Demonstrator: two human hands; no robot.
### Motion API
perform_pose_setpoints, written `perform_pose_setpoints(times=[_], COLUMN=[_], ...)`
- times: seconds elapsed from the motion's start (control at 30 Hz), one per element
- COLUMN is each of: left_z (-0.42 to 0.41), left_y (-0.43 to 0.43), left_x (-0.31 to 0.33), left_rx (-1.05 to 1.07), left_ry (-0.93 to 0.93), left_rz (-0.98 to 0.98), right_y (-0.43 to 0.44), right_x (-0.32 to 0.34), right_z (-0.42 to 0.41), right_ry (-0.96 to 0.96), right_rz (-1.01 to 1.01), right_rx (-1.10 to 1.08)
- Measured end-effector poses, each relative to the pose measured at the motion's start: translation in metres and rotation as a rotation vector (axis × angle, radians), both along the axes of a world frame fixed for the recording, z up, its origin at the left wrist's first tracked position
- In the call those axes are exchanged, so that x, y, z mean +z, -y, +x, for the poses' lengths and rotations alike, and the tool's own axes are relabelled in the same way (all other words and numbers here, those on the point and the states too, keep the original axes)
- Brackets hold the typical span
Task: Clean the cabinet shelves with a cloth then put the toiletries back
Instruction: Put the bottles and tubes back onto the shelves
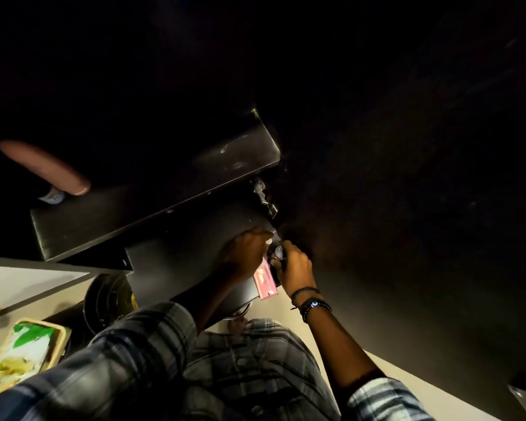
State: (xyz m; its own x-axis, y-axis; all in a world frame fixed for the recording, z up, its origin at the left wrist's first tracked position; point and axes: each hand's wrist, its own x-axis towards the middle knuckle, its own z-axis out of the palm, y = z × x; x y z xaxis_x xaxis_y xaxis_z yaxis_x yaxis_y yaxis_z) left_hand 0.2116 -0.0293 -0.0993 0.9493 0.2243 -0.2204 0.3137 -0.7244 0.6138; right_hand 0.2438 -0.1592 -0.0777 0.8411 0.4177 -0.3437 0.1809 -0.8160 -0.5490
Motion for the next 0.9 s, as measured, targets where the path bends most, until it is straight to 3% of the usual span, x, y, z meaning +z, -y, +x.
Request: perform_pose_setpoints(times=[0.23,0.5,0.7,0.9], left_z=[-0.003,-0.058,-0.112,-0.140], left_y=[-0.007,-0.029,-0.053,-0.081], left_x=[0.010,0.072,0.141,0.203], left_rx=[0.029,0.187,0.348,0.571], left_ry=[0.057,0.189,0.316,0.485], left_rz=[-0.029,-0.074,-0.112,0.009], right_y=[0.000,-0.017,-0.047,-0.086], right_x=[0.006,0.050,0.098,0.145], right_z=[0.001,-0.019,-0.042,-0.064], right_ry=[0.024,0.122,0.139,0.189], right_rz=[0.000,0.115,0.278,0.465], right_rx=[-0.008,-0.012,0.003,0.099])
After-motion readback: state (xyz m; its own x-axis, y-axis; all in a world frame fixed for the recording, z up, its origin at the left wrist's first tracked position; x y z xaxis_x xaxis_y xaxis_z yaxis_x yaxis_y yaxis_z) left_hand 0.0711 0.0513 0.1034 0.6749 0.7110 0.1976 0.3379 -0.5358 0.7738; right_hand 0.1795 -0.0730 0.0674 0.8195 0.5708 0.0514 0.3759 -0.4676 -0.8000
